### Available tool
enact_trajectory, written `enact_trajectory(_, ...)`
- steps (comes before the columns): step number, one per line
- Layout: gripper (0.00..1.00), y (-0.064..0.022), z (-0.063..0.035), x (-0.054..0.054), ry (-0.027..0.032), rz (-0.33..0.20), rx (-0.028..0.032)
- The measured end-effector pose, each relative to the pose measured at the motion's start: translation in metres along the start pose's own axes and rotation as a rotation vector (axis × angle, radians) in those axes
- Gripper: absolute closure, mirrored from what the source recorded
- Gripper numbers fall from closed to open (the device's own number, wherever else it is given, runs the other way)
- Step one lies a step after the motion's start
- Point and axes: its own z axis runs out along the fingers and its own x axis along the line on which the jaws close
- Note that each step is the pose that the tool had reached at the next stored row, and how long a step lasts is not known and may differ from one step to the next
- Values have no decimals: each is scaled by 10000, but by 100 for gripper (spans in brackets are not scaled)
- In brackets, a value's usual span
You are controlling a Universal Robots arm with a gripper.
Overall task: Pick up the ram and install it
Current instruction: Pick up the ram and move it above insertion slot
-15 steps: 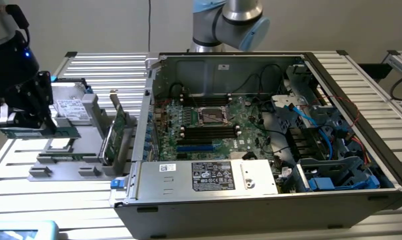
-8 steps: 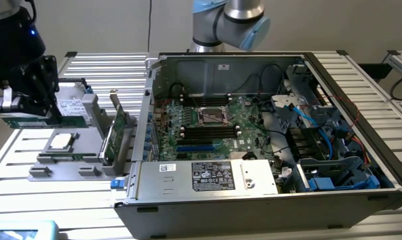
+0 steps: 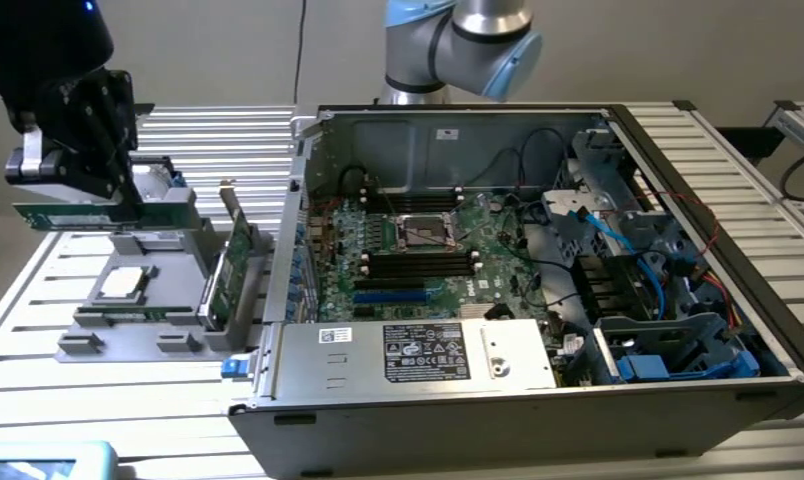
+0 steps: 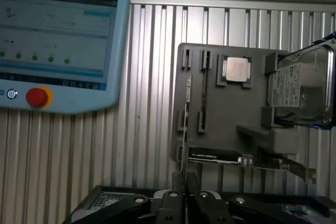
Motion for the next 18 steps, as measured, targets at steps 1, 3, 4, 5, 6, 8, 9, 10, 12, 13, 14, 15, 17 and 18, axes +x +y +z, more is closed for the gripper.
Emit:
enact_trajectory(1,87,-33,-37,1,0,-3,-12)
enact_trajectory(3,87,-101,-110,3,0,-13,-40)
enact_trajectory(4,87,-137,-137,4,-1,-18,-53)
enact_trajectory(5,87,-176,-150,5,-2,-21,-63)
enact_trajectory(6,87,-219,-155,6,-1,-23,-73)
enact_trajectory(8,87,-310,-158,9,-1,-25,-85)
enact_trajectory(9,87,-354,-160,10,-1,-25,-88)
enact_trajectory(10,87,-401,-161,11,-1,-26,-91)
enact_trajectory(12,87,-493,-164,13,-1,-26,-94)
enact_trajectory(13,87,-538,-166,15,-1,-26,-94)
enact_trajectory(14,87,-580,-167,16,-2,-27,-94)
enact_trajectory(15,87,-629,-169,17,-1,-27,-95)
enact_trajectory(17,87,-720,-172,20,-1,-27,-95)
enact_trajectory(18,87,-765,-173,21,0,-27,-95)
